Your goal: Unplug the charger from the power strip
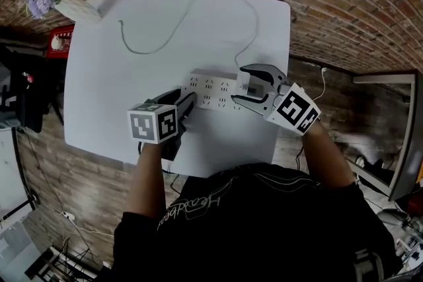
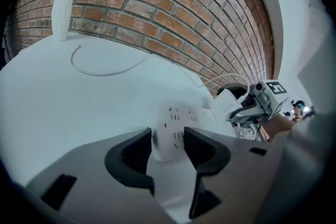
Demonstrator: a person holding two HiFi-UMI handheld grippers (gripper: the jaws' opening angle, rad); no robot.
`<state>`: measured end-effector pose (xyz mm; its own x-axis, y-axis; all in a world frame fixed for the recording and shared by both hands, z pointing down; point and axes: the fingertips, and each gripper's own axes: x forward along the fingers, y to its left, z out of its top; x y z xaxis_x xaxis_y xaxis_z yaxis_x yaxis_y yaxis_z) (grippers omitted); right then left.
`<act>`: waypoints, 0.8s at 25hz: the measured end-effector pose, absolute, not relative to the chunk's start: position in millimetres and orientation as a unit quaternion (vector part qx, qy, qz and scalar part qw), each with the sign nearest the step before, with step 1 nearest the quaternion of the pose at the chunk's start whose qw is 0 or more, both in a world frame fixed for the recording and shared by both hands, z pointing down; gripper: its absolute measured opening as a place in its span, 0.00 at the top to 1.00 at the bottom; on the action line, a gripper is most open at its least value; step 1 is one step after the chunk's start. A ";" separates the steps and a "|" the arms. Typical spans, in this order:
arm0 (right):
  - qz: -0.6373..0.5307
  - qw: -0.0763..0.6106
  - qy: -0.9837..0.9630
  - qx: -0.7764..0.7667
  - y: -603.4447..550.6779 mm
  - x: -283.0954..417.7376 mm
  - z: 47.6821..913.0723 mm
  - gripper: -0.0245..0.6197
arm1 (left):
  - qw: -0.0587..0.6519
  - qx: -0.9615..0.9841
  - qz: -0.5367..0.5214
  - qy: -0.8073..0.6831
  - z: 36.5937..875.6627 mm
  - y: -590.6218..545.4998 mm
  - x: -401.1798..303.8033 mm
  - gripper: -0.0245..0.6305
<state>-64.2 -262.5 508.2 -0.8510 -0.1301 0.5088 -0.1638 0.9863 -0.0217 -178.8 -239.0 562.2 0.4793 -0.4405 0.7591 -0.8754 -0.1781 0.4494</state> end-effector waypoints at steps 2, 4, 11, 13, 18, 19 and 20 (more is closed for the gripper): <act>0.065 0.249 -0.963 0.085 -265.9 -61.3 509.4 0.58 | 0.454 0.730 0.241 -0.450 562.6 -238.7 -177.5 0.67; 0.059 0.248 -0.963 0.085 -265.5 -61.0 508.6 0.58 | 0.454 0.730 0.241 -0.451 563.6 -238.3 -176.5 0.67; 0.026 0.214 -0.973 0.083 -262.7 -61.9 486.3 0.58 | 0.455 0.730 0.240 -0.451 565.0 -238.5 -176.4 0.67; 0.091 0.131 -0.981 0.113 -283.2 -56.7 455.1 0.58 | 0.456 0.730 0.237 -0.451 564.7 -239.6 -176.6 0.67; 0.128 0.084 -0.977 0.148 -308.5 -45.7 416.0 0.58 | 0.453 0.731 0.239 -0.451 563.0 -240.0 -176.2 0.66; 0.147 0.070 -0.975 0.149 -308.3 -43.5 411.9 0.58 | 0.453 0.730 0.239 -0.452 562.3 -240.1 -176.3 0.66; 0.162 0.060 -0.973 0.151 -307.5 -41.4 409.1 0.58 | 0.451 0.730 0.239 -0.454 561.5 -240.3 -176.7 0.66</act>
